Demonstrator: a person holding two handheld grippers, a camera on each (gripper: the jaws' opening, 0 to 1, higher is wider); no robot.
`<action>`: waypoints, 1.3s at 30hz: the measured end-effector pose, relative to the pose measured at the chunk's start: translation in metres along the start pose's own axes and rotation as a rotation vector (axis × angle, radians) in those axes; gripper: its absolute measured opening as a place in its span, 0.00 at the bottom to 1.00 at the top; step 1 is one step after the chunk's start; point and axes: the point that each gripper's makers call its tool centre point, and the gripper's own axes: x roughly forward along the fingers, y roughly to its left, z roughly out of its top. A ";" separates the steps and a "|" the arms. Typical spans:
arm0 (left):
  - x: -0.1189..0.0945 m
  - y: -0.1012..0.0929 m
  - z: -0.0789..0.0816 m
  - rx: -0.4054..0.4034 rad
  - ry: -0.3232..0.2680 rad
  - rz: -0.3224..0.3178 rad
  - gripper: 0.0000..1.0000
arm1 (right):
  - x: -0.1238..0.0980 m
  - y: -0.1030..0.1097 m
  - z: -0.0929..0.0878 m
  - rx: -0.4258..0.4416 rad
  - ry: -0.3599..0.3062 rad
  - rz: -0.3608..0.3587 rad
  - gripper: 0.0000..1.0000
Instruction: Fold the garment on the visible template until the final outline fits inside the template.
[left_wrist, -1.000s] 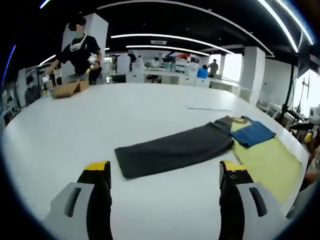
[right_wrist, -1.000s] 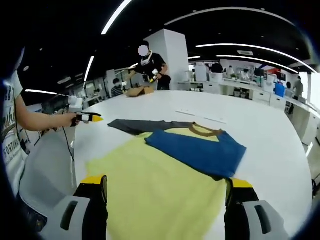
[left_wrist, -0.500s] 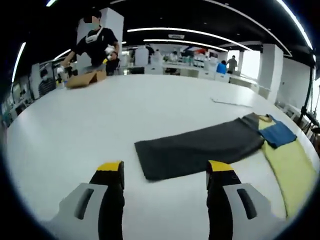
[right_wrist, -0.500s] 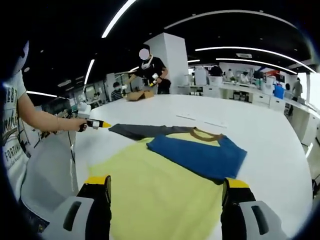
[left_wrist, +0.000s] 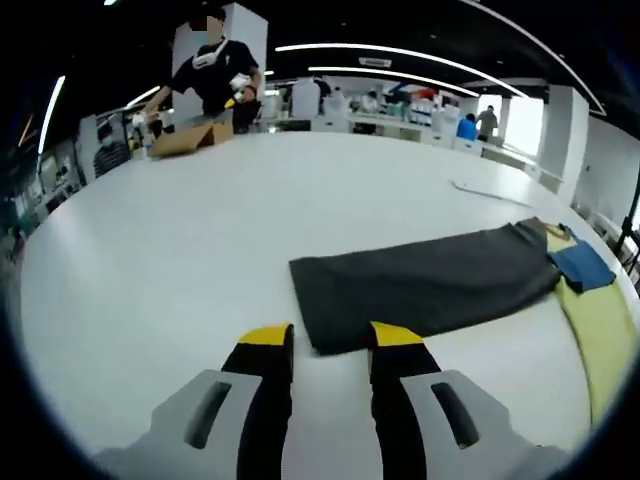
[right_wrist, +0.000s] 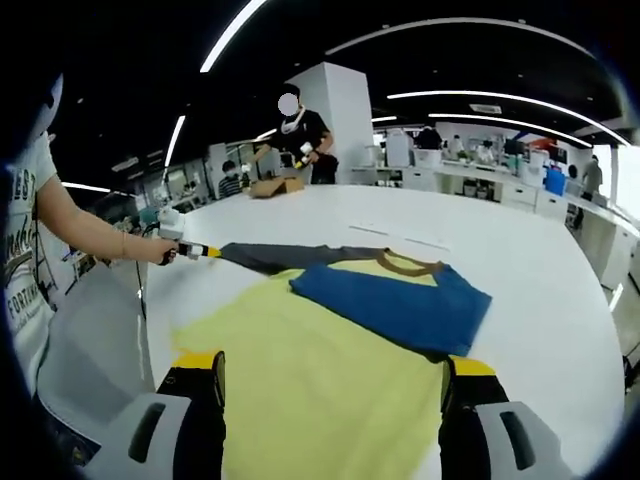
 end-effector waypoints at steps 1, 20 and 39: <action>0.000 0.000 -0.001 -0.004 0.001 0.004 0.22 | 0.000 0.000 0.000 -0.001 -0.001 -0.002 0.88; -0.005 0.002 0.002 -0.108 0.043 0.074 0.03 | -0.003 0.004 0.001 0.009 -0.022 -0.018 0.84; -0.018 -0.007 0.021 -0.121 0.021 0.040 0.00 | -0.007 0.016 0.006 0.010 -0.039 -0.013 0.88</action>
